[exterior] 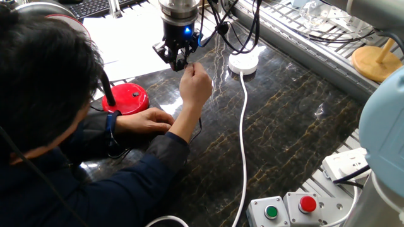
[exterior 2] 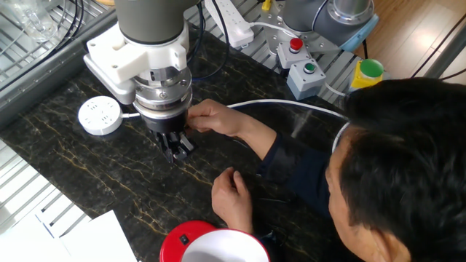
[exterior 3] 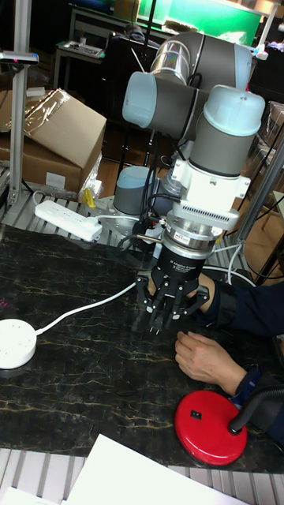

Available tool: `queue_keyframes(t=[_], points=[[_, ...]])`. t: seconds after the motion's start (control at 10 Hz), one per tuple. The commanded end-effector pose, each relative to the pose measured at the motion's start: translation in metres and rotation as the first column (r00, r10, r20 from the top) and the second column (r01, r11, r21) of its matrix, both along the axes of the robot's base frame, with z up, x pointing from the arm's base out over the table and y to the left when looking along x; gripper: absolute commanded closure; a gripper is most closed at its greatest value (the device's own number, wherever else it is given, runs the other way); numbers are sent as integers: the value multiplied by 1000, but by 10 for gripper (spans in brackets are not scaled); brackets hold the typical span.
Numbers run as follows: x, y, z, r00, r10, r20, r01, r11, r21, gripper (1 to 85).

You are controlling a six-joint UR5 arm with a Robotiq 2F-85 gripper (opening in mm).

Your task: Plug in the power cord of the desk lamp, turn on the socket, and light up the desk lamp

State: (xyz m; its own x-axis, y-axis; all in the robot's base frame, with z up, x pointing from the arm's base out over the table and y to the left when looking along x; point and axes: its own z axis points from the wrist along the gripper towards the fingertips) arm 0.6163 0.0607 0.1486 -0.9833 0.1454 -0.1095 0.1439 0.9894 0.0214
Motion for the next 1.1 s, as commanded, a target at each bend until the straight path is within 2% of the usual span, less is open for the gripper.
queue_keyframes(t=[0.0,0.7,1.0], points=[[1,0,0,1000,-8,4,8,1000,3,543],[3,-1,-3,1000,-8,12,8,1000,-2,547],[3,-2,-4,1000,-8,12,8,1000,-5,577]])
